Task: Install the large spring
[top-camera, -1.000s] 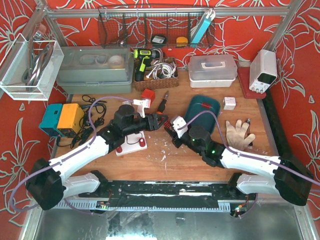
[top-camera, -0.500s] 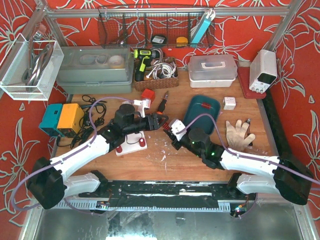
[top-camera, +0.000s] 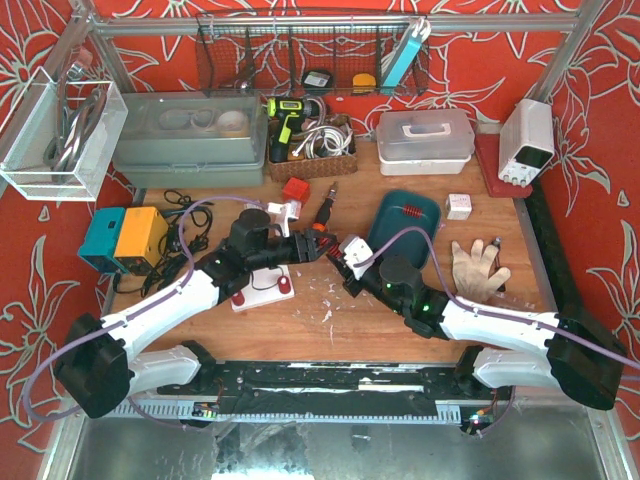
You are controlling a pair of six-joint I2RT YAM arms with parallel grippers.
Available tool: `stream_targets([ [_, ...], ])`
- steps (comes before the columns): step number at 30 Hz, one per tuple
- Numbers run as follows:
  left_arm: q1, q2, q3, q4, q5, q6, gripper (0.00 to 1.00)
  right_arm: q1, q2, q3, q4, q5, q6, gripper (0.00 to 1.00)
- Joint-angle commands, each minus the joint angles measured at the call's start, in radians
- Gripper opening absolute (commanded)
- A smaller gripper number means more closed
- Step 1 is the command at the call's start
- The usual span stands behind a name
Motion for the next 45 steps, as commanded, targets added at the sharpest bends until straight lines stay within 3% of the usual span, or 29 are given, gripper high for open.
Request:
stream_targets([
  [1,0.007,-0.018,-0.021,0.076,0.057,-0.034,0.64,0.006,-0.009,-0.004,0.066,0.011,-0.019,0.0],
  [10,0.009,-0.032,-0.042,0.111,0.086,-0.062,0.44,0.008,-0.002,-0.006,0.067,-0.001,-0.019,0.0],
  [16,0.009,-0.039,-0.058,0.148,0.123,-0.077,0.17,0.009,0.012,-0.002,0.066,-0.009,-0.017,0.04],
  [19,0.012,-0.047,-0.07,0.161,0.132,-0.078,0.07,0.01,0.018,0.0,0.062,-0.004,-0.014,0.12],
  [23,0.022,-0.078,-0.095,0.164,0.081,-0.065,0.0,0.01,0.028,0.025,0.009,0.012,0.001,0.42],
  [28,0.036,-0.17,-0.115,0.07,-0.123,0.045,0.0,0.009,0.029,0.049,-0.036,0.06,0.037,0.76],
  [33,0.036,-0.294,-0.154,-0.031,-0.494,0.197,0.0,0.008,0.024,0.047,-0.029,0.126,0.077,0.98],
  [40,0.037,-0.362,-0.233,-0.041,-0.848,0.326,0.0,0.008,-0.011,0.031,-0.028,0.27,0.097,0.99],
  [45,0.037,-0.304,-0.259,-0.013,-0.923,0.331,0.0,0.005,-0.034,0.004,-0.001,0.355,0.088,0.99],
])
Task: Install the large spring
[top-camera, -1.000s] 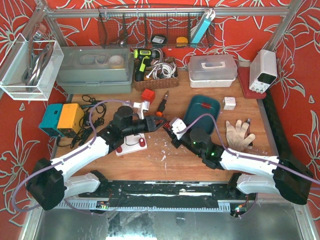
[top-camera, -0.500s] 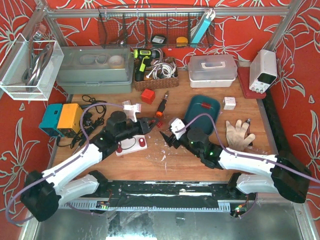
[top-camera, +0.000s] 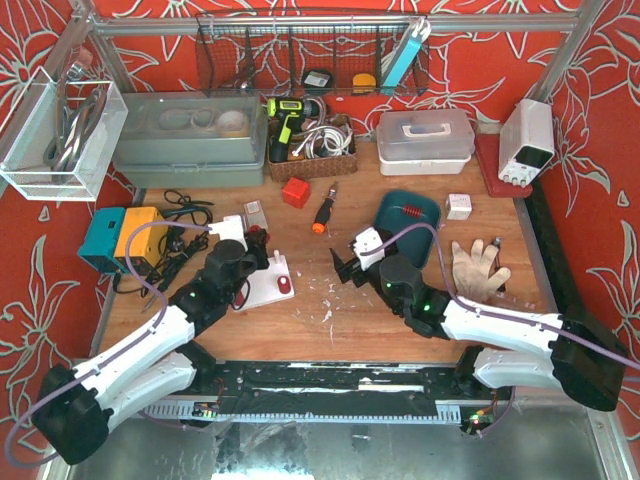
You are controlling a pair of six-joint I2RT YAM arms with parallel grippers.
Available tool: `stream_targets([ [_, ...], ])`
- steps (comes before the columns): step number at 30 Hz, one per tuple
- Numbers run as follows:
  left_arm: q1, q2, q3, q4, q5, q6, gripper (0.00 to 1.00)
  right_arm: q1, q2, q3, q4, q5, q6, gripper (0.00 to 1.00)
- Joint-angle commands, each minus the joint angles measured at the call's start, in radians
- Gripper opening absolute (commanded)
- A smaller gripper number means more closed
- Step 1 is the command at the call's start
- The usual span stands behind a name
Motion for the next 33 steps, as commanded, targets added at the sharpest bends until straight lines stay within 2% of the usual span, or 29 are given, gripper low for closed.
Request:
stream_targets([
  [1,0.003,0.031,-0.027,0.069,-0.138,0.043,0.0,-0.004,-0.033,-0.015,0.033,0.117,0.013,0.99],
  [8,0.002,0.097,-0.038,0.145,-0.037,0.066,0.0,-0.011,-0.046,-0.021,0.026,0.125,0.019,0.99],
  [11,-0.006,0.11,-0.022,0.13,0.015,0.074,0.0,-0.012,-0.047,-0.019,0.019,0.126,0.02,0.99],
  [15,-0.042,0.124,-0.03,0.139,-0.035,0.131,0.0,-0.015,-0.048,-0.022,0.018,0.139,0.019,0.99],
  [23,-0.06,0.228,-0.007,0.148,-0.029,0.159,0.0,-0.021,-0.039,-0.02,0.015,0.14,0.018,0.99],
  [33,-0.064,0.264,-0.013,0.178,-0.041,0.197,0.0,-0.027,-0.056,-0.025,0.009,0.138,0.013,0.99],
])
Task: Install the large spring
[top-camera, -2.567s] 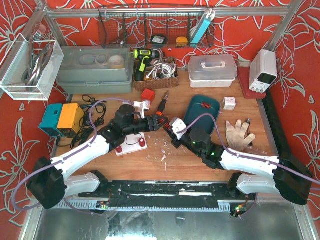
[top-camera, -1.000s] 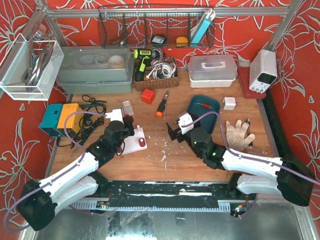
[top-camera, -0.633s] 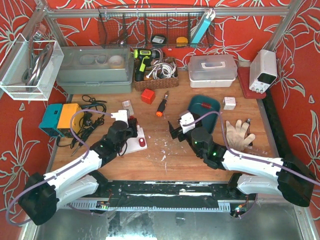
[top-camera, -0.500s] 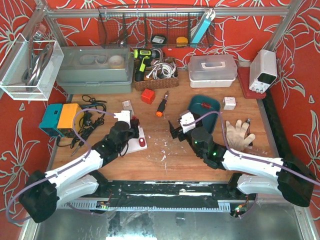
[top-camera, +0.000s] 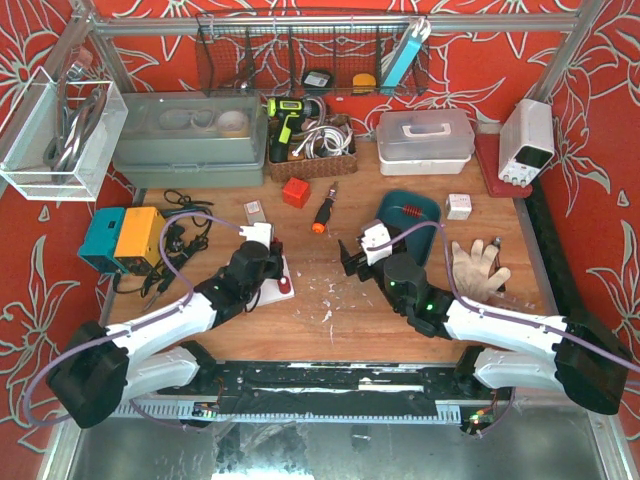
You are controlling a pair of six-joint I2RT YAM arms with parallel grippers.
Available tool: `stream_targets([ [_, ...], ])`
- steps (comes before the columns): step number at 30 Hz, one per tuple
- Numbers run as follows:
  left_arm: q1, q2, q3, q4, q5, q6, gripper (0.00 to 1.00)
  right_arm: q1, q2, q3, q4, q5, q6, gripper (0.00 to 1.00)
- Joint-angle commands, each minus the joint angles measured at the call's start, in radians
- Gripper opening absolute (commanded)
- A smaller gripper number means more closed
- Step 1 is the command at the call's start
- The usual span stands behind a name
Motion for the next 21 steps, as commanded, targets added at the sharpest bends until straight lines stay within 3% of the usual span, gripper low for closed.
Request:
stream_targets([
  [1,-0.004,0.016,0.024,0.063,-0.032,0.039,0.0,-0.005,-0.028,-0.023,0.002,0.021,0.004,0.99],
  [9,-0.004,0.044,0.015,0.065,-0.052,0.05,0.0,-0.008,-0.032,-0.025,-0.001,0.024,0.001,0.99],
  [21,-0.004,0.129,0.016,0.097,-0.063,0.062,0.14,-0.015,-0.041,-0.025,-0.01,0.035,0.005,0.99],
])
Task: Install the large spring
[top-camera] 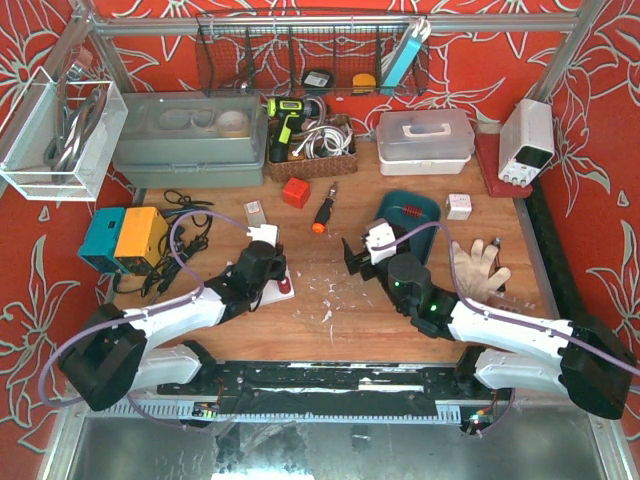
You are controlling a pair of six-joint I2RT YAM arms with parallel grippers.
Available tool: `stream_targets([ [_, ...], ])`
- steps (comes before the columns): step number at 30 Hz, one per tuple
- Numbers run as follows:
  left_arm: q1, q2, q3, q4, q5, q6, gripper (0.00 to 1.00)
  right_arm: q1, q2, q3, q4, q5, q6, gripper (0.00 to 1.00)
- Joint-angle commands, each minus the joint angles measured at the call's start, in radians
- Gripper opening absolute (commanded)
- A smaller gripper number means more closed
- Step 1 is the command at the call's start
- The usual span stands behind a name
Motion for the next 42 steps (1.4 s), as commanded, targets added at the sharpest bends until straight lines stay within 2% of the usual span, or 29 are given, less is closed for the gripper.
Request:
stream_targets([
  [1,-0.005,0.027,0.021,0.038,-0.035,0.009,0.16,-0.01,-0.008,-0.017,-0.002,0.036,0.006,0.99],
  [4,-0.004,0.034,0.028,0.032,-0.034,0.005,0.21,-0.015,-0.007,-0.017,-0.004,0.039,0.01,0.99],
  [8,-0.004,0.023,0.038,0.019,-0.022,-0.017,0.37,-0.029,0.006,-0.002,-0.03,0.056,0.04,0.99],
  [13,-0.004,-0.018,0.063,-0.007,0.015,-0.034,0.56,-0.076,0.027,0.093,-0.251,0.039,0.126,0.99],
  [17,-0.004,-0.06,0.073,-0.023,0.064,-0.035,0.65,-0.133,0.065,0.181,-0.413,0.008,0.184,0.99],
  [19,-0.006,-0.084,0.074,-0.026,0.083,-0.046,0.69,-0.191,0.102,0.244,-0.538,-0.062,0.202,0.99],
  [22,-0.008,-0.133,0.053,0.012,0.141,-0.055,0.86,-0.267,0.184,0.338,-0.683,-0.071,0.203,0.98],
  [23,-0.011,-0.152,0.04,0.032,0.166,-0.06,0.96,-0.29,0.208,0.364,-0.72,-0.092,0.181,0.97],
  [24,-0.012,-0.167,0.025,0.052,0.2,-0.066,1.0,-0.309,0.234,0.383,-0.739,-0.117,0.156,0.96],
  [27,-0.025,-0.231,-0.022,0.104,0.252,-0.08,1.0,-0.37,0.333,0.474,-0.809,-0.099,0.109,0.91],
  [30,-0.041,-0.239,-0.052,0.141,0.284,-0.073,1.0,-0.438,0.431,0.572,-0.906,-0.097,0.059,0.81],
  [35,-0.049,-0.217,-0.095,0.215,0.311,-0.069,1.0,-0.535,0.58,0.677,-0.983,-0.223,-0.038,0.55],
  [38,-0.049,-0.222,-0.083,0.196,0.32,-0.098,1.0,-0.557,0.661,0.73,-1.016,-0.176,-0.147,0.36],
  [39,-0.049,-0.224,-0.095,0.205,0.317,-0.115,1.0,-0.561,0.683,0.736,-1.011,-0.149,-0.198,0.33],
  [42,-0.05,-0.22,-0.103,0.222,0.334,-0.122,1.0,-0.572,0.722,0.739,-0.976,-0.136,-0.327,0.32],
])
